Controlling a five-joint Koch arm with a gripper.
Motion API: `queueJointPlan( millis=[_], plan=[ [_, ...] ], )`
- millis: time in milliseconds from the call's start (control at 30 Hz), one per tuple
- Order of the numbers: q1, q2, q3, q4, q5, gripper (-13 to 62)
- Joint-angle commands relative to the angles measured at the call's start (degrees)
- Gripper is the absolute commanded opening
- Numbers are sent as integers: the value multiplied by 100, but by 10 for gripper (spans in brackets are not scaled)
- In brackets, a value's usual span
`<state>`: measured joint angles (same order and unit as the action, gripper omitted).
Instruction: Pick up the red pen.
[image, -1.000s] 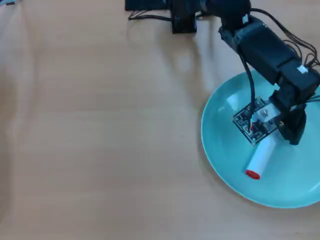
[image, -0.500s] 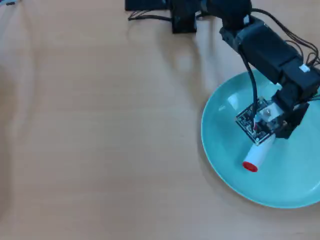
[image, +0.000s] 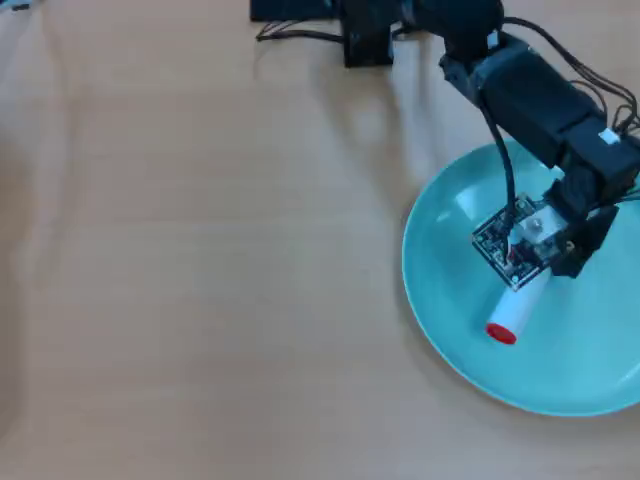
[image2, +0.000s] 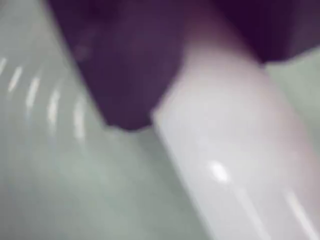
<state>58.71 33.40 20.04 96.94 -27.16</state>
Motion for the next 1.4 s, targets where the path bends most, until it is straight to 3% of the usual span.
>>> queueJointPlan(
  millis=[0, 467, 1033, 1367],
  plan=[
    [-70, 18, -105, 220, -141, -68],
    [-44, 202, -176, 272, 932, -69],
    [-193, 3164, 1547, -378, 483, -69],
    [-229, 4280, 2021, -844, 316, -69]
  ],
)
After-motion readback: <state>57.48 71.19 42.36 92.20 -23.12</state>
